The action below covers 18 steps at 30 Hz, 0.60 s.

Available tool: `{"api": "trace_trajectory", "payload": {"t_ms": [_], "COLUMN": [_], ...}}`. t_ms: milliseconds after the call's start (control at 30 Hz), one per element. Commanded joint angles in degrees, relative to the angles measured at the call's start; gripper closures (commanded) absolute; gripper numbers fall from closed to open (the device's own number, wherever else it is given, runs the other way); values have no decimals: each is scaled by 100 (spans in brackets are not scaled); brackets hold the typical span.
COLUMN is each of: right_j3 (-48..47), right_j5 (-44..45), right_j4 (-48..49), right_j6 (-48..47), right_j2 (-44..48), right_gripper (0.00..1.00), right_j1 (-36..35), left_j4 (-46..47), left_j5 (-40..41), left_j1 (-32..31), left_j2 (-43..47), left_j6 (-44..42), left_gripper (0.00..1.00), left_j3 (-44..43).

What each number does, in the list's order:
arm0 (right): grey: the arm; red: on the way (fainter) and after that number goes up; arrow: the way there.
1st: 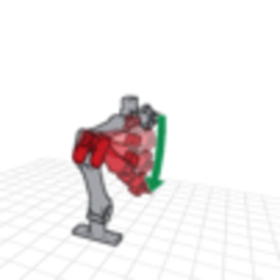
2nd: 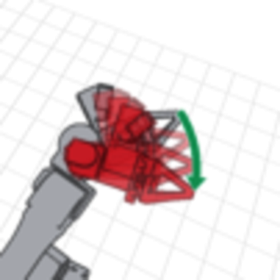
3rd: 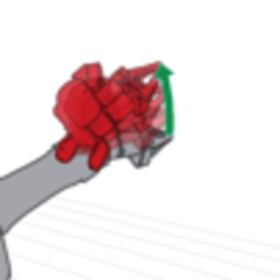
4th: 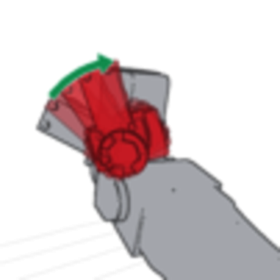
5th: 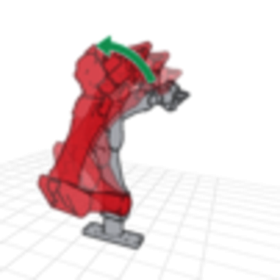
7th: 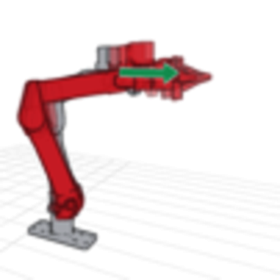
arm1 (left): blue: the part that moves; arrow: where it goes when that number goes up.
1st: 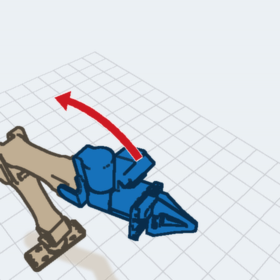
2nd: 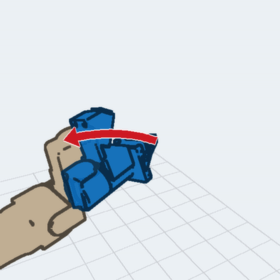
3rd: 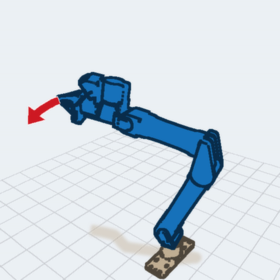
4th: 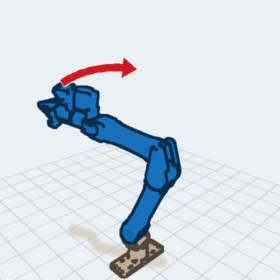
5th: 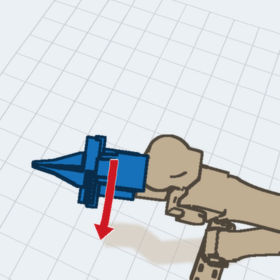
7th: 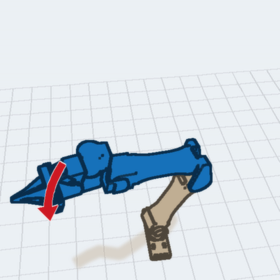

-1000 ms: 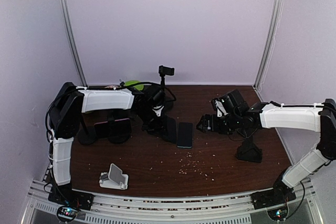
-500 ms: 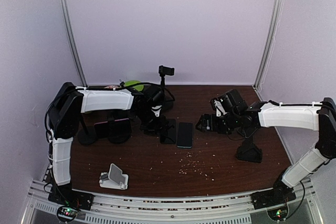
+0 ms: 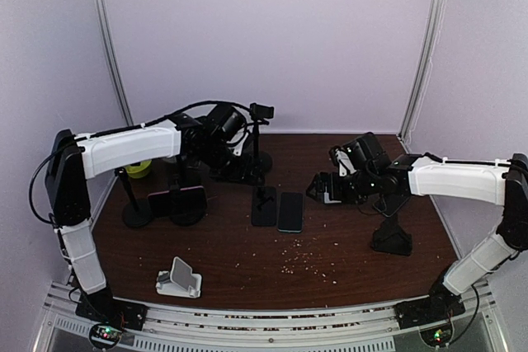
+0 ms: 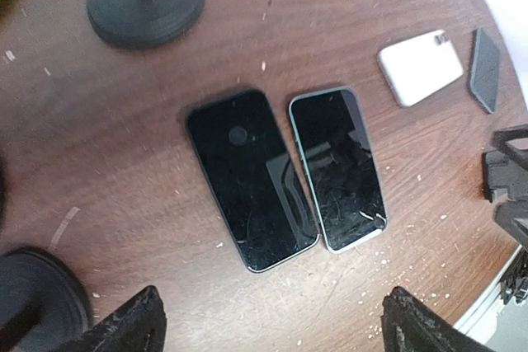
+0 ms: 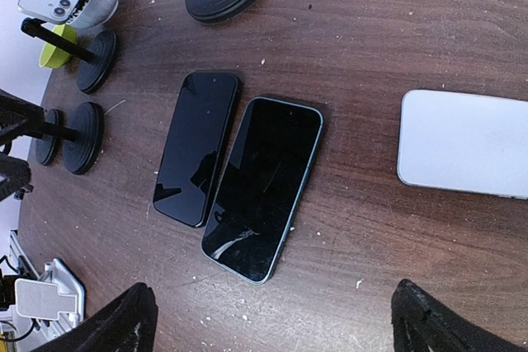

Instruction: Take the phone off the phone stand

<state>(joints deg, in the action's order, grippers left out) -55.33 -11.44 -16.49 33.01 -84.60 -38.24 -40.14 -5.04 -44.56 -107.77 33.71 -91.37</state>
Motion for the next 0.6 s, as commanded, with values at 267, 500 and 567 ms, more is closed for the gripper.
{"api": "trace_trajectory", "payload": {"t_ms": [267, 500, 567], "right_j3": [176, 671, 661], "right_j5": [300, 42, -121], "right_j4": [364, 1393, 1573], "right_j6": [-650, -1253, -1434], "right_j2": [764, 1287, 1330], "right_gripper": [1, 1, 1], "right_j1": [-13, -47, -80], "left_j4": [-529, -1056, -1427], "left_j5": [696, 901, 922], "left_j1": [25, 34, 68], "left_j2": [1344, 2390, 2487], "left_j6": [-1577, -2700, -2871], "left_gripper": [14, 12, 12], "left_j3": [-39, 432, 425]}}
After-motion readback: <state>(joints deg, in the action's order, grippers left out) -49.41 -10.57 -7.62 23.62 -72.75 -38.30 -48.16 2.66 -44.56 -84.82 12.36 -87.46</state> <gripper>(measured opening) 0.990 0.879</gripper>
